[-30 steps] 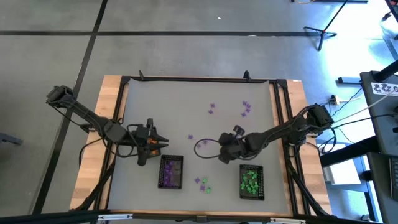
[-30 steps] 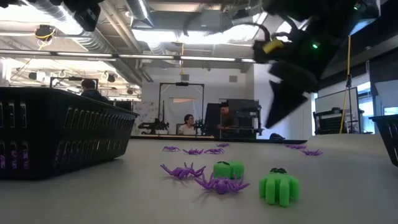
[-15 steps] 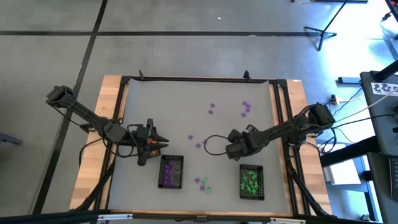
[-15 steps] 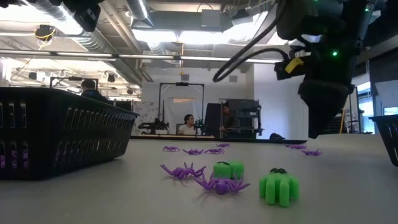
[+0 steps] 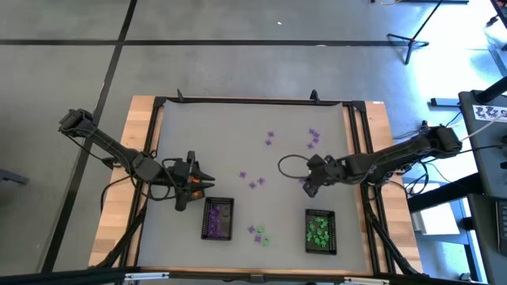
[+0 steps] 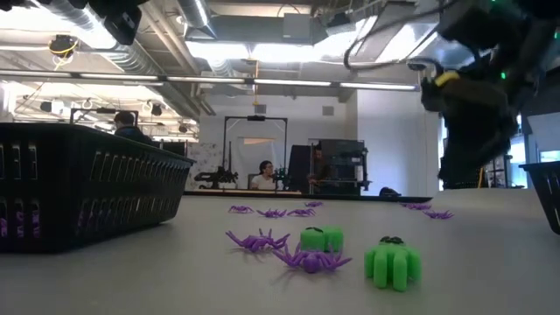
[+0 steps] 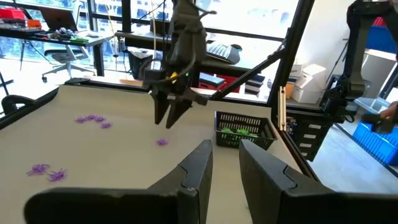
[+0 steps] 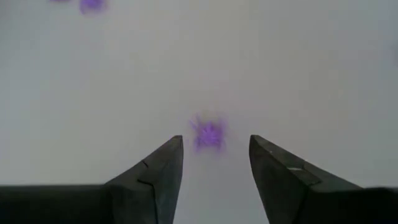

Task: Sort Halloween decoration
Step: Put the purple spider toy into the bottom left black basket

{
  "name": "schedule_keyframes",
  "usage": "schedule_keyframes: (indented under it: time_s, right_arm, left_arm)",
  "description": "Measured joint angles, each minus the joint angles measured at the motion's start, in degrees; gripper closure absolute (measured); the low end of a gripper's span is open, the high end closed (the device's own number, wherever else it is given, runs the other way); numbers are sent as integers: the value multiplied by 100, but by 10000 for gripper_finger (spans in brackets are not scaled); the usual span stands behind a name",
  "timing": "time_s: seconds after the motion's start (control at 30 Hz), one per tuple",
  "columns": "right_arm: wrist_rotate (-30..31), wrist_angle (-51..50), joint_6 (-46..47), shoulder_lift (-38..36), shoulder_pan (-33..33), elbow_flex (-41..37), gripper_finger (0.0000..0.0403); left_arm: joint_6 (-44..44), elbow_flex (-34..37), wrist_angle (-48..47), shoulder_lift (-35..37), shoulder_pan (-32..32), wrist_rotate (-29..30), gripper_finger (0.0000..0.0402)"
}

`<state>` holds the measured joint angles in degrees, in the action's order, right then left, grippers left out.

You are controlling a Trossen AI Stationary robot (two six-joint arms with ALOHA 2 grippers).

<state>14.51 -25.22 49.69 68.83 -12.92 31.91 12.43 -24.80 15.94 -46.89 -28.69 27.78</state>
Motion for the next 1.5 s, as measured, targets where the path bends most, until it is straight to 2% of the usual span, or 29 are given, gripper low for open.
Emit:
schedule_keyframes:
  time_s: [0.07, 0.4, 0.6, 0.73, 0.9, 0.97, 1.1, 1.3, 1.5]
  right_arm:
    - [-141, 178, -6, 30, 84, -181, 220]
    - [-95, 920, -370, 933, 137, -239, 221]
    - [179, 946, -318, 1398, 124, -206, 223]
    - [268, 916, -371, 1446, 126, -199, 263]
    - [459, 835, -634, 1352, 131, -42, 370]
    - [576, 757, -756, 1352, 139, 78, 394]
    - [645, 819, -967, 1338, 137, 494, 381]
    - [550, 1107, -1583, 1355, 35, 1353, 399]
    - [410, 2871, -2593, 1705, -275, 1999, 400]
  left_arm:
    - [0, 0, -2, -2, 0, 1, 327]
    - [0, 0, -26, -2, 0, 1, 327]
    - [0, 0, -29, -2, 0, 1, 327]
    - [0, 0, -37, -2, 0, 1, 327]
    - [0, 0, -46, -2, 0, 1, 327]
    - [0, 0, -44, -2, 0, 1, 327]
    - [0, 0, -46, -2, 1, 1, 327]
    - [0, 0, -45, -2, 2, 1, 327]
    - [0, 0, -47, -2, 2, 1, 327]
